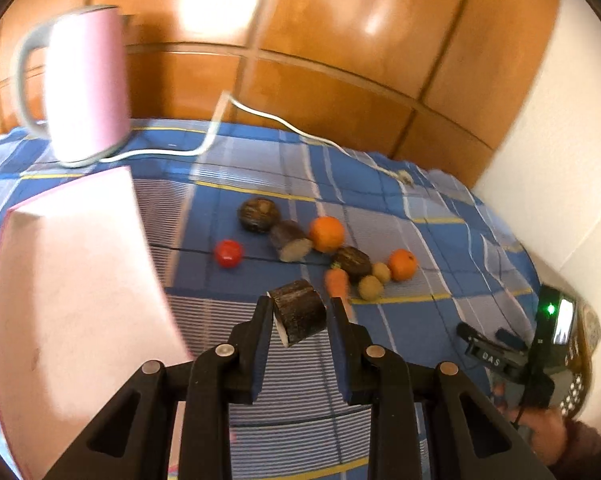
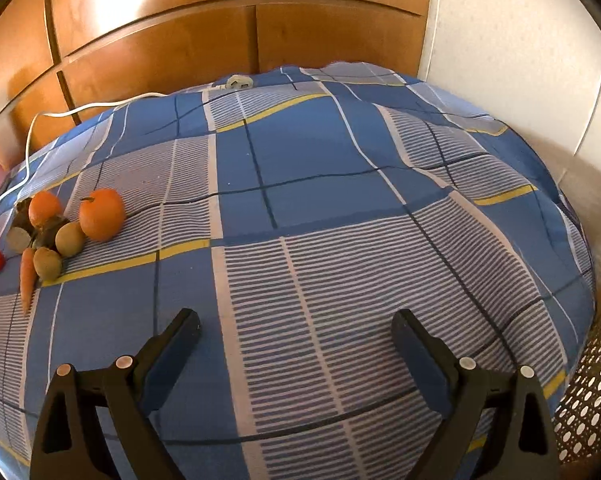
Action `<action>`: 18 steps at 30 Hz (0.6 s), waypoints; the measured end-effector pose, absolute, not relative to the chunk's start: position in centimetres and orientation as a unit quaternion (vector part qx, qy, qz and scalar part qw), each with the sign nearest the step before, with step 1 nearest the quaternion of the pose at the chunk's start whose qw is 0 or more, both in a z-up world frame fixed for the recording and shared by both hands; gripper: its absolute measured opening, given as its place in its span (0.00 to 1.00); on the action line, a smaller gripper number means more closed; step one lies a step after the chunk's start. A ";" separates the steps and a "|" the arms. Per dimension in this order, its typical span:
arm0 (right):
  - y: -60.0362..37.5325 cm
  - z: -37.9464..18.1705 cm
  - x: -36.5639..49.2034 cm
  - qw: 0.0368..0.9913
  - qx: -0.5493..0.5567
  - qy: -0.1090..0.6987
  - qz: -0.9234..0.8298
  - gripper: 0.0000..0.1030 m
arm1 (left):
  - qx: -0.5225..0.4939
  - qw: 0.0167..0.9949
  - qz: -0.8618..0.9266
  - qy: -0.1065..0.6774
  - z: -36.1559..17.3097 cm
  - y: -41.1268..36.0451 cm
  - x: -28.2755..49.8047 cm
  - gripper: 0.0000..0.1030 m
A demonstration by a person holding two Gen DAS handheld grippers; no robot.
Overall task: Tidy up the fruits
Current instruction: 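Carry the dark slice with the left gripper into the tray and release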
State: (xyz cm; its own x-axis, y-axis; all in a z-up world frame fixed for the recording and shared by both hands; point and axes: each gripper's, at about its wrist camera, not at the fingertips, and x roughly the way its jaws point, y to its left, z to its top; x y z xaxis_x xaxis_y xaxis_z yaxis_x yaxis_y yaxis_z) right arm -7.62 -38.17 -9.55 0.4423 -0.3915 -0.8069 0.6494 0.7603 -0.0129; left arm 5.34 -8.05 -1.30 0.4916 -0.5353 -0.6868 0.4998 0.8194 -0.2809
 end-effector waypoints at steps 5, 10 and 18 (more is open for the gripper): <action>-38.0 -9.7 -7.7 0.837 0.154 0.418 -0.318 0.96 | -0.054 0.885 -0.242 0.394 -0.7 -3.6 6.1 0.27; -37.9 -9.9 -8.1 0.842 0.160 0.399 -0.326 0.98 | -0.090 0.902 -0.136 0.399 -1.4 1.6 7.6 0.27; -37.4 -10.0 -8.5 0.841 0.160 0.380 -0.351 0.98 | -0.099 0.903 -0.031 0.417 -4.2 5.5 8.8 0.27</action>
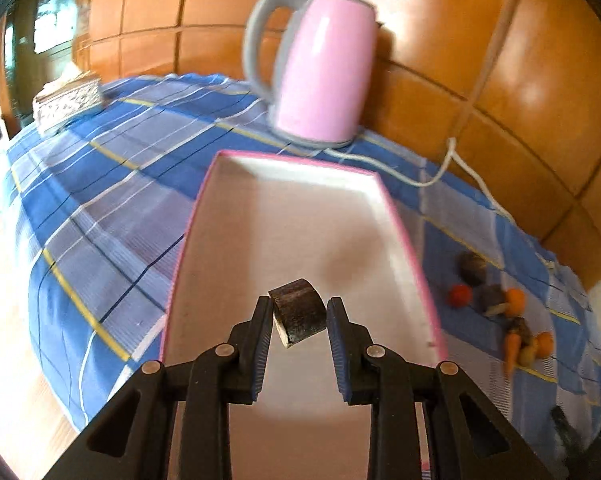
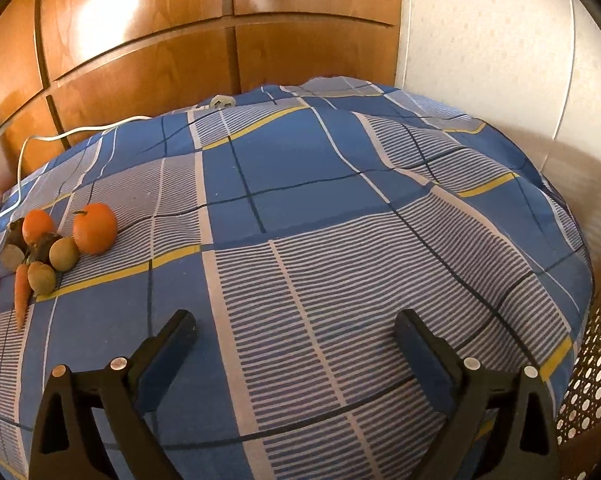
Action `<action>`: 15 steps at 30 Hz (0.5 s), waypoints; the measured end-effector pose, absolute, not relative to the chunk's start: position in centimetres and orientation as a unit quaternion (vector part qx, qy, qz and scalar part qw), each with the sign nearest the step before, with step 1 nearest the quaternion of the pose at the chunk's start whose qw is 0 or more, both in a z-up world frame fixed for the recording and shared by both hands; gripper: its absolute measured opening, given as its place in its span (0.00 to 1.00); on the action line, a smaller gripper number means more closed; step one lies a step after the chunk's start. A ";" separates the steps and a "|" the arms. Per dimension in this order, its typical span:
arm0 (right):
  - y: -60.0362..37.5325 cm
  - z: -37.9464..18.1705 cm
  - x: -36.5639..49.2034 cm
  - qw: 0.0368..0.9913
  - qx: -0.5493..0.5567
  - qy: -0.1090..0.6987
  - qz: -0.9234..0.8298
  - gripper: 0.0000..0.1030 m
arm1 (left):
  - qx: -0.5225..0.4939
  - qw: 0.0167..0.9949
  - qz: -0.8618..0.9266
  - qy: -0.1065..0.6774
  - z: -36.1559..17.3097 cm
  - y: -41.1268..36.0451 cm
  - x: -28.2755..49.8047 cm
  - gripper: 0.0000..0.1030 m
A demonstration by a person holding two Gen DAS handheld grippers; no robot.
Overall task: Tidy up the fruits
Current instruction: 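Carry the dark slice with the left gripper into the tray and release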
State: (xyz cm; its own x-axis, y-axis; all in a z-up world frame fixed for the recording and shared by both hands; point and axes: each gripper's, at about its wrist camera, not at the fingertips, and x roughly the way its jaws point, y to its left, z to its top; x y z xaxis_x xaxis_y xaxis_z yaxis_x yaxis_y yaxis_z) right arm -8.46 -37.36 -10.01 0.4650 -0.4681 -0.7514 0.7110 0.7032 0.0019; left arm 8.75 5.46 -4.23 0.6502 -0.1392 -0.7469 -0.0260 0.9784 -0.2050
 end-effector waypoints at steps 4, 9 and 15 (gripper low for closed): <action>-37.3 -10.0 -8.4 0.840 0.157 0.380 -0.353 0.98 | -0.100 0.898 -0.008 0.428 -5.3 6.2 8.8 0.29; -37.2 -10.1 -8.3 0.838 0.156 0.383 -0.356 0.98 | -0.100 0.900 0.004 0.424 -5.3 6.4 8.0 0.58; -37.4 -10.1 -8.2 0.837 0.162 0.386 -0.353 1.00 | -0.100 0.911 -0.007 0.399 -4.0 5.6 5.8 0.75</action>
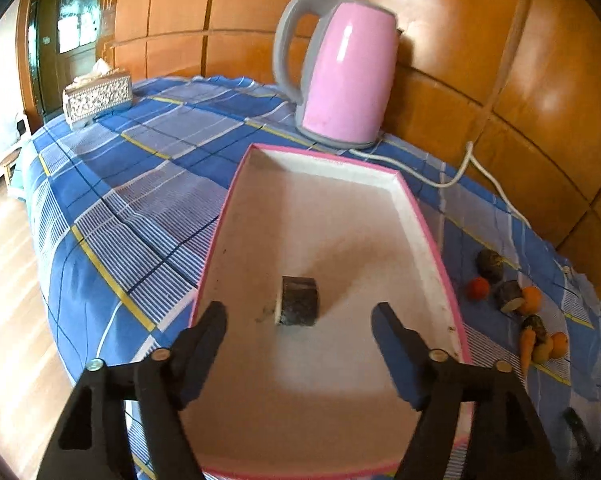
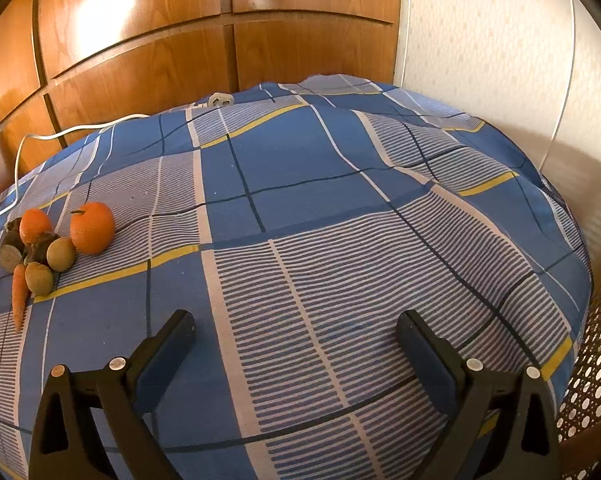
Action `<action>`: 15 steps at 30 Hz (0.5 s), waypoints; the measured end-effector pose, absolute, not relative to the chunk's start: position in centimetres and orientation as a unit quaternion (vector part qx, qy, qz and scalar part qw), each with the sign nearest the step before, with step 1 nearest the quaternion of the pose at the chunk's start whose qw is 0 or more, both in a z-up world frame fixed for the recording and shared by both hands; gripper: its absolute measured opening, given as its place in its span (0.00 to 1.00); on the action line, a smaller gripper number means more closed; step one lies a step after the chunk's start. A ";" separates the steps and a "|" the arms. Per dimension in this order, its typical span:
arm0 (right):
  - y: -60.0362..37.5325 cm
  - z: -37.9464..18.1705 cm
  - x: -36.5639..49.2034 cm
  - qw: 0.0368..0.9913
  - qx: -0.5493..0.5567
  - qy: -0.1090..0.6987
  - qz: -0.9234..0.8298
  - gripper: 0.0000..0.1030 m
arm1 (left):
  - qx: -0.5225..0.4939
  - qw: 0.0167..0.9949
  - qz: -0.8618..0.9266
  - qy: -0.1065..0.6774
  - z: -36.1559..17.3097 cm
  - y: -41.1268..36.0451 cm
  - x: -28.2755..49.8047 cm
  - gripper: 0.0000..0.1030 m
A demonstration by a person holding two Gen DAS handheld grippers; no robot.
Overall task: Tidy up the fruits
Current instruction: 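Carry the dark slice with the left gripper into the tray and release, then reach the right gripper to the orange carrot and grasp it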
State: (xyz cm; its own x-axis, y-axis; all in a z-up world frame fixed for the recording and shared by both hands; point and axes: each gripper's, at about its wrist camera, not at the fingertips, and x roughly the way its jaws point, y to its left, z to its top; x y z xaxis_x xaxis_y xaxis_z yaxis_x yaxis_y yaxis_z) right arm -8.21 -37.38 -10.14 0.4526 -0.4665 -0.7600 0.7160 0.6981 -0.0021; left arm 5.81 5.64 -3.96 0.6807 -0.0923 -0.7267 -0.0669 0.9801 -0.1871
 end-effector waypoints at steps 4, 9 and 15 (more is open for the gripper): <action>-37.2 -10.2 -8.2 0.839 0.158 0.381 -0.354 1.00 | -0.091 0.914 -0.035 0.395 -3.5 4.3 4.5 0.83; -37.2 -10.1 -8.1 0.838 0.157 0.388 -0.351 1.00 | -0.070 0.911 -0.069 0.401 -3.9 2.1 3.2 0.84; -37.1 -9.6 -7.8 0.834 0.162 0.412 -0.329 0.90 | -0.053 0.907 -0.085 0.408 -4.4 0.6 2.5 0.84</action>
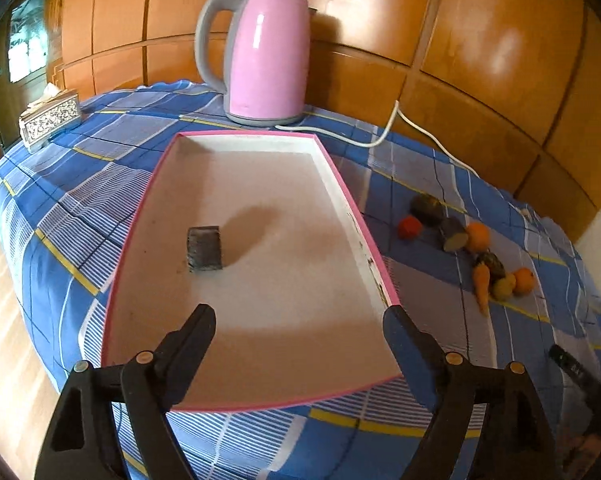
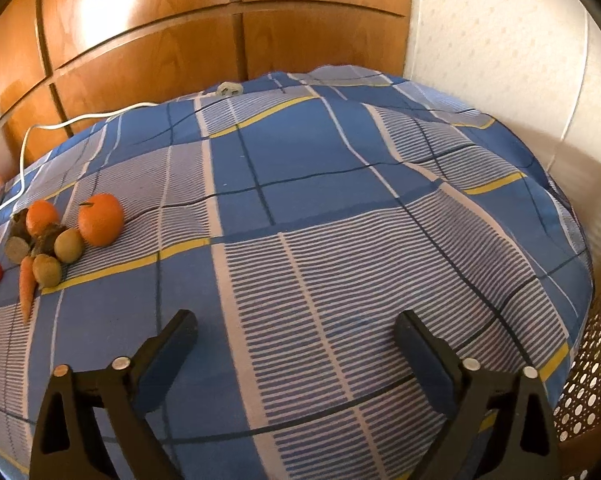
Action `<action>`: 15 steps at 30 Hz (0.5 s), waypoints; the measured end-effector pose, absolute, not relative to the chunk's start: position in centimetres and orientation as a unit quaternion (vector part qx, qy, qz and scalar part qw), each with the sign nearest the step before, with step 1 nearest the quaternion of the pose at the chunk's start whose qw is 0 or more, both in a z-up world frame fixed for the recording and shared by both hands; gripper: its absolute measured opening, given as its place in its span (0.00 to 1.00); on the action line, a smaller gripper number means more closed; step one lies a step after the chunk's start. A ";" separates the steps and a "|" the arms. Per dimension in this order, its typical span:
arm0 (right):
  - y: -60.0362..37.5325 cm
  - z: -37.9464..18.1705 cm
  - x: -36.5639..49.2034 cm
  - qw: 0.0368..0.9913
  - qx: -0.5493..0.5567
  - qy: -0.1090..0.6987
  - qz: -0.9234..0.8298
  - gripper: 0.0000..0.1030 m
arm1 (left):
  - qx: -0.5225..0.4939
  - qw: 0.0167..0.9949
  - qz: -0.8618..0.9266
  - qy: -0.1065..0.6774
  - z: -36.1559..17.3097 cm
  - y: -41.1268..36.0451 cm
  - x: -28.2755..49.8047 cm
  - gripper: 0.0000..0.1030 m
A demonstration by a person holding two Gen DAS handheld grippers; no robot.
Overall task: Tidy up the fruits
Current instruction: 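Reach the right gripper to the orange carrot and grasp it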
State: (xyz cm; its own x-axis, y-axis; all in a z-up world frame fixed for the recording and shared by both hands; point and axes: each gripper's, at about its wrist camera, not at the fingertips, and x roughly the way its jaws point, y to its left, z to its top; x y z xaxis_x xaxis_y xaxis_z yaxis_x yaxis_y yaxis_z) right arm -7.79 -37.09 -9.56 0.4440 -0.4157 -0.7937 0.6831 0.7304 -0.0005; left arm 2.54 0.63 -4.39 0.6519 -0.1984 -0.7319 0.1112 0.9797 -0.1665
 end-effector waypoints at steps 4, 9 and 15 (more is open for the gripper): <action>-35.8 -8.8 -6.9 0.852 0.150 0.421 -0.272 0.60 | -0.053 0.906 -0.082 0.411 -4.7 0.8 2.6 0.86; -32.5 -8.0 -4.6 0.876 0.137 0.435 -0.158 0.43 | -0.056 0.908 -0.069 0.410 -4.8 1.4 2.5 0.86; -28.1 -7.6 -1.2 0.883 0.128 0.450 -0.042 0.35 | -0.071 0.916 -0.011 0.394 -4.4 3.6 2.3 0.91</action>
